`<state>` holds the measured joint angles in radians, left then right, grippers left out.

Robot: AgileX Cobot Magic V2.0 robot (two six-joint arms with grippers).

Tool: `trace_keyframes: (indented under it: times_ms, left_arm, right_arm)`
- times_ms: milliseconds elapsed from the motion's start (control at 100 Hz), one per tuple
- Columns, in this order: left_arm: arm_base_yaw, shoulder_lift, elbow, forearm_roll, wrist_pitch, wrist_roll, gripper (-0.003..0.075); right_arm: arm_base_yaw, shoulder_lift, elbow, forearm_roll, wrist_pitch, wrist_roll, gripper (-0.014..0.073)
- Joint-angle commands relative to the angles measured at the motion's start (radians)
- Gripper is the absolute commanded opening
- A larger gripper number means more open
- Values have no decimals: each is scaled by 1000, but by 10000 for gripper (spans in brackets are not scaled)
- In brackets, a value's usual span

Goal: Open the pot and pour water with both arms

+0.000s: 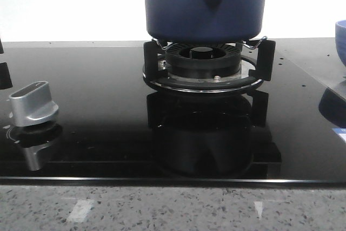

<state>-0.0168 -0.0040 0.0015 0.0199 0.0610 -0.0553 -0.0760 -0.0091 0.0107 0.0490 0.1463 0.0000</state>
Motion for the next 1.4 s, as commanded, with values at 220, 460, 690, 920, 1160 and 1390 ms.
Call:
trace_keyframes:
  times_ms: [220, 460, 690, 920, 1160, 1390]
  left_arm:
    - [-6, -26, 31, 1, -75, -4, -20]
    - [-6, -26, 31, 1, -75, -4, -20]
    - [-6, -26, 31, 1, -75, -4, -20]
    - [-6, -26, 31, 1, -75, -4, -20]
    - [-6, -26, 31, 1, -75, -4, -20]
    - [-6, -26, 31, -7, -75, -4, -20]
  right_arm:
    - [-6, -20, 26, -6, -85, 0, -47]
    - [-6, -20, 26, -49, -83, -8, -47]
    - [-6, -20, 26, -125, -72, -8, -47]
    - [-6, -20, 26, -125, -72, -8, -47]
    - [-6, -20, 26, -125, -80, -8, -47]
    - [-6, -20, 26, -49, -86, -6, -47]
